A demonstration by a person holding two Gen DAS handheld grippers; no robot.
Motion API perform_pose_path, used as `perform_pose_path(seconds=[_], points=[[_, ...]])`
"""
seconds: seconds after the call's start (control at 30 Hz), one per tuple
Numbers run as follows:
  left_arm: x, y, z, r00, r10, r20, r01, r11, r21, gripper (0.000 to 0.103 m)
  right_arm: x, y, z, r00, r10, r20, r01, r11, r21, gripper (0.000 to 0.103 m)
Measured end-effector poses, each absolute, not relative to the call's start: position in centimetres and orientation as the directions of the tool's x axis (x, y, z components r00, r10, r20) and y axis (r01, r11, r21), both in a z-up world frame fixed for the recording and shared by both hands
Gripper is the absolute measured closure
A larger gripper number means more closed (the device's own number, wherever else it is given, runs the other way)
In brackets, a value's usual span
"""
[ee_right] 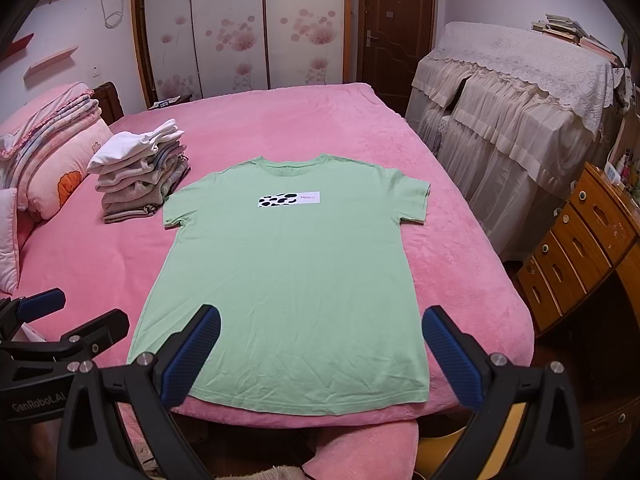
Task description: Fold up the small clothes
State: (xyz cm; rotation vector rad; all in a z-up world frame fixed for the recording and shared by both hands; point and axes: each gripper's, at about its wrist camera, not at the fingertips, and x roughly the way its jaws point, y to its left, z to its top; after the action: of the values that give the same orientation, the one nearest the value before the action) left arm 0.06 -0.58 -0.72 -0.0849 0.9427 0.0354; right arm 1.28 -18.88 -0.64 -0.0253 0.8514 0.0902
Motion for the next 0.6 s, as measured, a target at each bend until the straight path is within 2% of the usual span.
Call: perform_pose_path(seconds=[0.47, 0.6], points=[[0.4, -0.8, 0.0, 0.633, -0.001, -0.774, -0.056, 0.997, -0.047, 0.005, 1.5, -19.6, -0.3, 0.666, 0.066, -0.743, -0.090, 0.996, 0.007, 0.002], [1.2, -1.3, 0.3, 0.592, 0.015, -0.806, -0.044, 0.999, -0.014, 0.005, 1.7, -19.6, -0.2, 0.680, 0.054, -0.731, -0.090, 0.996, -0.009, 0.002]])
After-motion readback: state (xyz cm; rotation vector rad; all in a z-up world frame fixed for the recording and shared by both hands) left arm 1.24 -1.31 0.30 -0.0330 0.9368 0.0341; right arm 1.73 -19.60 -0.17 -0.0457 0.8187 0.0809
